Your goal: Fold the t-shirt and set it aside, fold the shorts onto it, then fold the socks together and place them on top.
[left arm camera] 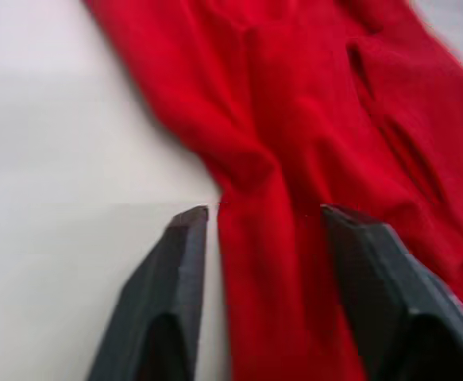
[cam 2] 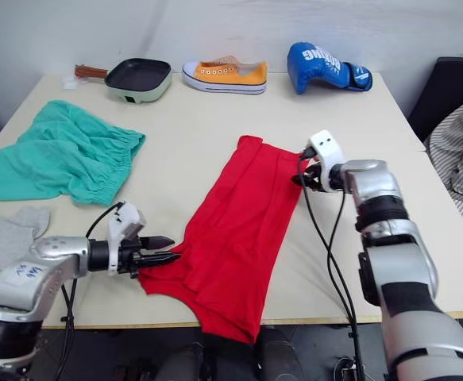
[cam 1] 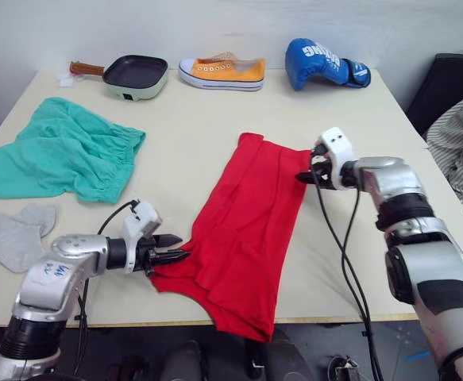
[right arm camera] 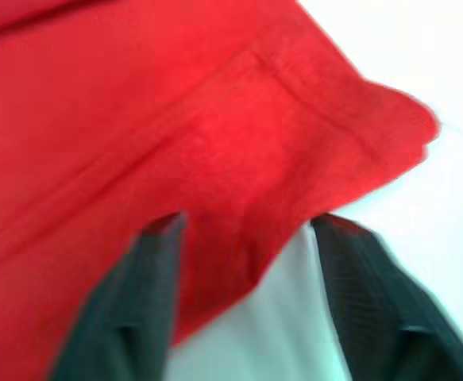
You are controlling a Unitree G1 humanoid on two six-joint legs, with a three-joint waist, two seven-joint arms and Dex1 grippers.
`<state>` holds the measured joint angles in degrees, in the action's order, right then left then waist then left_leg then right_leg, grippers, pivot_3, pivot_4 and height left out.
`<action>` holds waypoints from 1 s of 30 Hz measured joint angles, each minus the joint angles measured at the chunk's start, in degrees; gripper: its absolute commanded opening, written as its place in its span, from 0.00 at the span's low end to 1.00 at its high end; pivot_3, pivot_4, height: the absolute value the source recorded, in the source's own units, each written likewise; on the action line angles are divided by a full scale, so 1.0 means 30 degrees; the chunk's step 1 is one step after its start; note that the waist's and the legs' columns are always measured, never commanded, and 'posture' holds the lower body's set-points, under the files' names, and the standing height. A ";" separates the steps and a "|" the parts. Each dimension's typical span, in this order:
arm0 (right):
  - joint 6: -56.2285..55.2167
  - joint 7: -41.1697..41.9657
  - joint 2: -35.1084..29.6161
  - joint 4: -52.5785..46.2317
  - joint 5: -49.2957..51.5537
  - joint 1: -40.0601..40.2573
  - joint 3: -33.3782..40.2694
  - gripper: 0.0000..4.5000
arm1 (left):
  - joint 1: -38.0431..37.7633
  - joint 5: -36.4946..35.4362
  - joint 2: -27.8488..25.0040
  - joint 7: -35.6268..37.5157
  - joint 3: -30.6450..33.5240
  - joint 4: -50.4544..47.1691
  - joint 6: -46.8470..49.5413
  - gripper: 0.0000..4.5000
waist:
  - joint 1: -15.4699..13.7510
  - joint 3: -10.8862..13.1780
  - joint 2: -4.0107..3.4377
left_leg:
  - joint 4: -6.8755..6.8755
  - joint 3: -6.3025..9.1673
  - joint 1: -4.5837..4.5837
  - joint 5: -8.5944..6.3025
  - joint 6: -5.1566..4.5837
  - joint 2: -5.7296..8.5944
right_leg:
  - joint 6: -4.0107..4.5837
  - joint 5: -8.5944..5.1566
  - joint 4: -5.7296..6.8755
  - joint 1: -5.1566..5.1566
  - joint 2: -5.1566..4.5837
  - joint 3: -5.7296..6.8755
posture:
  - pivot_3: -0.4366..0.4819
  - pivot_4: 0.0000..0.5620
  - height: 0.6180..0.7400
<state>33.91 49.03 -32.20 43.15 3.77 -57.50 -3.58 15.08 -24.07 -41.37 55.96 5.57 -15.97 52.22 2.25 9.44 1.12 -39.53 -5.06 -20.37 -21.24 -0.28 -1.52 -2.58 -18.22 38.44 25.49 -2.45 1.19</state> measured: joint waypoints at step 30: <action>1.6628 -0.1988 -0.1058 -2.5097 1.1549 1.5505 0.4942 0.89 | 1.7424 0.7389 0.7039 0.0322 -0.4969 2.7670 -1.4168 0.99 | -0.0810 -0.0011 0.0059 | -0.0181 0.0165 -0.0246 0.0018 -0.0141 0.0130 | -0.0182 0.0111 -0.0157 0.0014 -0.0049 0.0027 | 0.48 0.27 1.00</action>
<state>83.79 43.07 -35.38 -32.14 38.42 -10.99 11.24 67.36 -1.90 -20.25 56.93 -9.33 67.04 9.71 -0.19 9.41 1.30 -40.07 -4.56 -21.11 -21.18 -0.71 -1.13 -3.13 -17.89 37.97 25.53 -2.59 1.27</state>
